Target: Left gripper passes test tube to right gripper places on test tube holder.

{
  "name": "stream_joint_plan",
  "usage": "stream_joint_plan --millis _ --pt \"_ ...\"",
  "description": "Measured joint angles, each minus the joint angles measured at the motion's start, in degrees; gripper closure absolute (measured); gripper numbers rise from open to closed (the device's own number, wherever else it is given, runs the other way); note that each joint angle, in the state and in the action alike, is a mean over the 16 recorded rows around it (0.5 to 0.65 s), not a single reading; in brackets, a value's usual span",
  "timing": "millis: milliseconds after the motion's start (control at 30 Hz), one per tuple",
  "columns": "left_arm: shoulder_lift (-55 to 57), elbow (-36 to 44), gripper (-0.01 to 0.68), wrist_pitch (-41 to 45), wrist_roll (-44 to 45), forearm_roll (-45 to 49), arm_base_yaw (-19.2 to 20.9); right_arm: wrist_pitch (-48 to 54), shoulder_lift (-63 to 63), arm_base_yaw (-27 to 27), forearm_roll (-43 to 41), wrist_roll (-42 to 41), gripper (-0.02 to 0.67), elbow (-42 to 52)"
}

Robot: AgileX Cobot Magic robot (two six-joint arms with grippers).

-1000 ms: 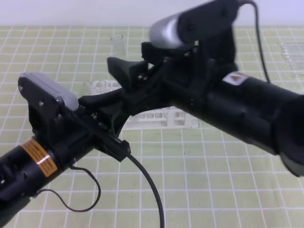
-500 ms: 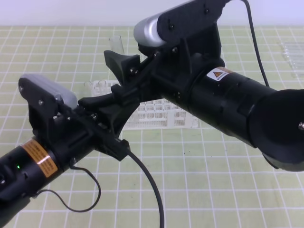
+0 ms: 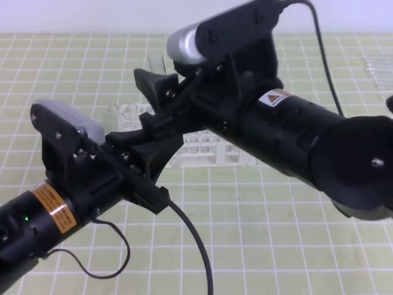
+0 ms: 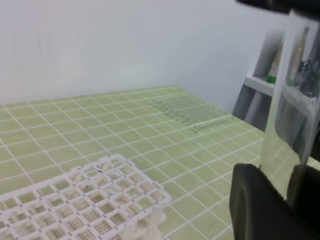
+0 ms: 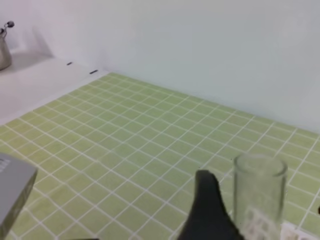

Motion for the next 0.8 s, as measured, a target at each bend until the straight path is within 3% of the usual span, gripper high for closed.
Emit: stream_joint_plan --millis 800 --pt "0.0 0.0 0.667 -0.4 -0.2 0.6 0.0 0.6 1.1 0.0 -0.1 -0.2 0.631 -0.7"
